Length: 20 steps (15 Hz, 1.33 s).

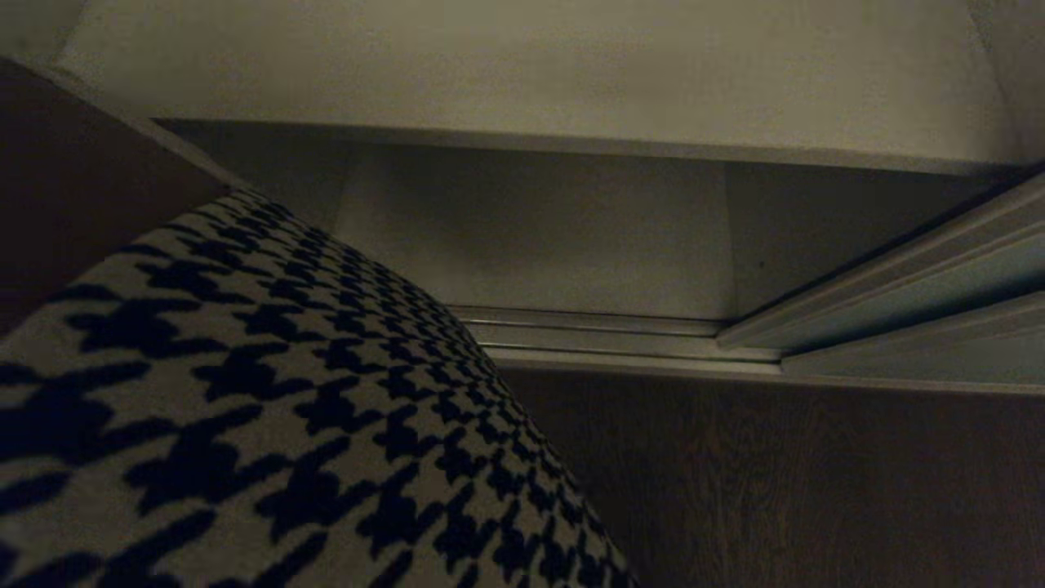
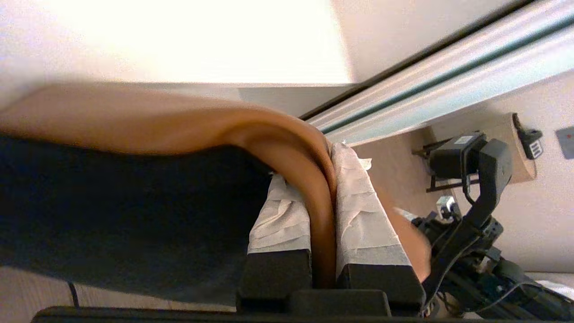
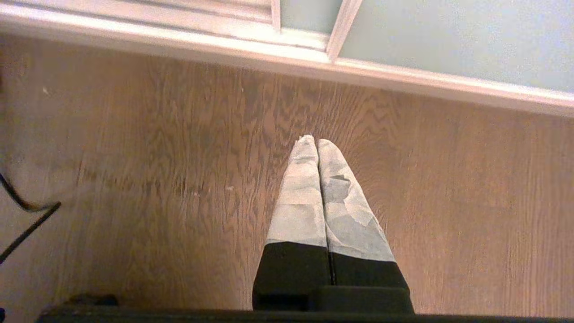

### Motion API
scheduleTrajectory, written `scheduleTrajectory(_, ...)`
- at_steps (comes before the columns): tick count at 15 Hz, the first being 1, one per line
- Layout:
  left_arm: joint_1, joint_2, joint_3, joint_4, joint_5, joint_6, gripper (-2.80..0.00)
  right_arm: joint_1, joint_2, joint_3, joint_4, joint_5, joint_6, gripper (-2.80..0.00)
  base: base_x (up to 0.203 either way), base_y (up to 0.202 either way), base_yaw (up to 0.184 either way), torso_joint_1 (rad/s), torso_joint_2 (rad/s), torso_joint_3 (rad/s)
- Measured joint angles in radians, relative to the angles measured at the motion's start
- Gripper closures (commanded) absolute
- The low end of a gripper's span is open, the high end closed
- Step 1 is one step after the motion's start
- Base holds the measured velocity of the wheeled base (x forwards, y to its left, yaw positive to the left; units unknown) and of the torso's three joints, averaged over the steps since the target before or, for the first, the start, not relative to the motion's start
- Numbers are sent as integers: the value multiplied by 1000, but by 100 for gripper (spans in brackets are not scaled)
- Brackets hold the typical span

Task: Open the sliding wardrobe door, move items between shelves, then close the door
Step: Place the pillow on the higher shelf

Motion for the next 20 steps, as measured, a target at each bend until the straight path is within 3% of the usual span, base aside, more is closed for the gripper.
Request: scheduleTrajectory(20, 0, -4, -4, -2, -5, -2, 0, 0, 0, 0, 0, 0, 0, 0, 0, 0, 0, 1, 1, 204)
